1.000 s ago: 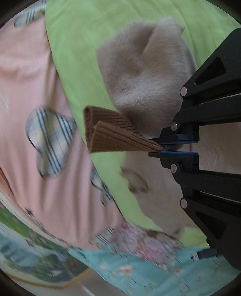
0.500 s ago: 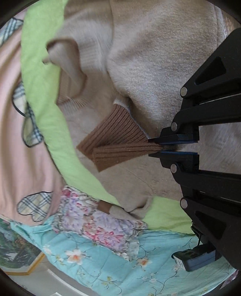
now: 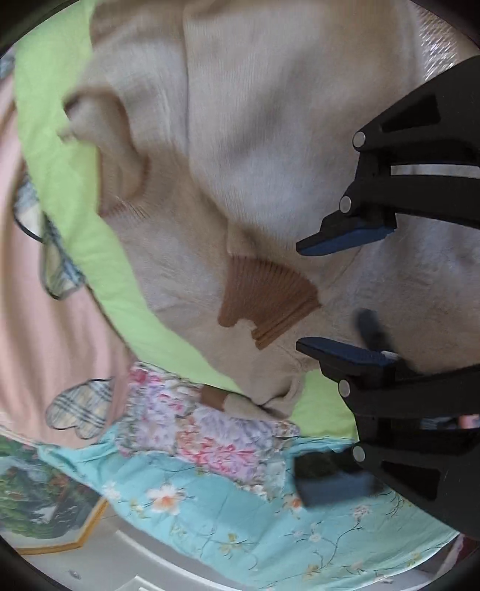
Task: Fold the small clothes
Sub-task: 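Carry the cuff across the sweater body with the right gripper and release, then grasp the other brown cuff with the left gripper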
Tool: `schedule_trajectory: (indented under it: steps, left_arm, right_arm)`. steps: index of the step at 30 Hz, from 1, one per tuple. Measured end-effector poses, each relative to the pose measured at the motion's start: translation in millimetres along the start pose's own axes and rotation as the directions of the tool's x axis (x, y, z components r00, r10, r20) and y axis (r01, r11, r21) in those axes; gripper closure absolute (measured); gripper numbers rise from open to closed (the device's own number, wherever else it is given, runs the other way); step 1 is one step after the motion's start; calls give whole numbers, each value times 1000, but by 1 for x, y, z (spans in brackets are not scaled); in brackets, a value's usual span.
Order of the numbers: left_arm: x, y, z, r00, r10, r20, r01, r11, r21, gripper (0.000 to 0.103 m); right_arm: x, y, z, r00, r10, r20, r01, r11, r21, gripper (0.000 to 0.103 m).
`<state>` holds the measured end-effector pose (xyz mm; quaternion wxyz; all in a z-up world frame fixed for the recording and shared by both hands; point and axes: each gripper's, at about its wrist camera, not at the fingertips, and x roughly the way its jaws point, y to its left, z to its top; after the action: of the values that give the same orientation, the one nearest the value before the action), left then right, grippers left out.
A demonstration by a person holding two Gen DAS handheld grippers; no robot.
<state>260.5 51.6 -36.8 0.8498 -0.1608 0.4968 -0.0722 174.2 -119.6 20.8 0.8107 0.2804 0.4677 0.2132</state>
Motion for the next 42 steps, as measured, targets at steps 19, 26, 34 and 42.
schedule_trajectory:
  steps: [19, 26, 34, 42]
  left_arm:
    - [-28, 4, 23, 968, -131, 215, 111, 989, 103, 92]
    - [3, -1, 24, 987, -120, 107, 104, 984, 142, 93]
    - [-11, 13, 0, 981, -119, 154, 95, 984, 150, 95]
    - [-20, 0, -5, 976, -122, 181, 85, 976, 200, 96]
  right_arm:
    - [-140, -78, -40, 953, -217, 211, 178, 966, 188, 55]
    - [-153, -106, -31, 925, -311, 217, 265, 939, 219, 55]
    - [-159, -136, 15, 856, -477, 200, 443, 876, 192, 38]
    - [-117, -154, 41, 866, -492, 85, 484, 869, 105, 94]
